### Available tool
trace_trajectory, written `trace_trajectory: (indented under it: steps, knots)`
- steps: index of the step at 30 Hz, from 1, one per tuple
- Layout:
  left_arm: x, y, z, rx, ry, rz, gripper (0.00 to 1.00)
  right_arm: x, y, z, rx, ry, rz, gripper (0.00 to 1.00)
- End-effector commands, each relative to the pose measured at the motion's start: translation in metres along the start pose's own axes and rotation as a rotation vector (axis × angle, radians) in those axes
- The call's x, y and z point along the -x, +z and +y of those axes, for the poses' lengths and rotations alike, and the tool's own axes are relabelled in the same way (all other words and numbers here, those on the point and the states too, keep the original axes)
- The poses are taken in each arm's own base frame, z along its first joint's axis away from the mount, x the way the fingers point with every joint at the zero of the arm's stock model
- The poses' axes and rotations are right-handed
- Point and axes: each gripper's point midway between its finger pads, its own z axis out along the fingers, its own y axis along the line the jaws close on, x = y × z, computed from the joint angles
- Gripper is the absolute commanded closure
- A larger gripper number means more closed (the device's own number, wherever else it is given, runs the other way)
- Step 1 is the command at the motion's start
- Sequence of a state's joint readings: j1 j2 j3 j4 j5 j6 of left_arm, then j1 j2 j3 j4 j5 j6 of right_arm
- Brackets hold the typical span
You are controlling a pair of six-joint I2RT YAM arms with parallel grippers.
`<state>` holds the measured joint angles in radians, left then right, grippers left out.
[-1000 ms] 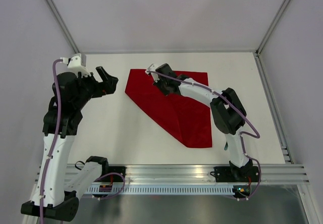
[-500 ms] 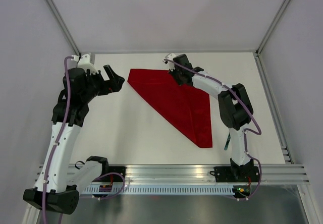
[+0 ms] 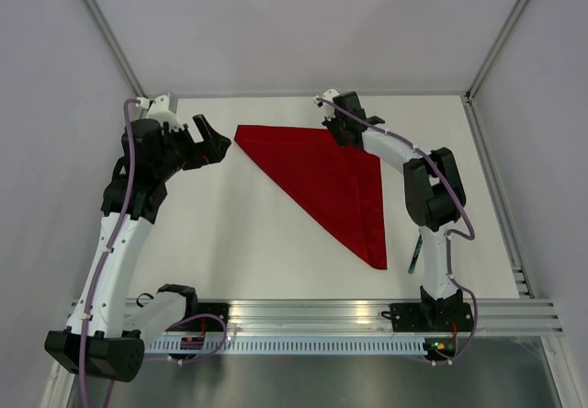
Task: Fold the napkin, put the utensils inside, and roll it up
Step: Fold the napkin
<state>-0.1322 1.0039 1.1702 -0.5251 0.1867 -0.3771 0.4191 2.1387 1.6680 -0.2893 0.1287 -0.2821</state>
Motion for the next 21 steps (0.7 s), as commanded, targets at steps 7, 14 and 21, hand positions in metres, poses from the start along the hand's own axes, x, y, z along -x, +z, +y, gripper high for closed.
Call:
trace_trajectory:
  steps: [7, 14, 21]
  knots:
    - [0.003, 0.007, -0.004, -0.025, -0.038, -0.014, 0.00, 0.022, 0.003, -0.047, -0.073, 0.067, -0.070, 1.00]
    - [0.003, 0.009, -0.003, -0.023, -0.036, -0.010, 0.00, 0.020, 0.007, -0.066, -0.095, 0.100, -0.071, 1.00]
    - [0.001, 0.012, -0.002, -0.019, -0.035, -0.002, 0.00, 0.012, 0.011, -0.078, -0.111, 0.125, -0.061, 1.00]
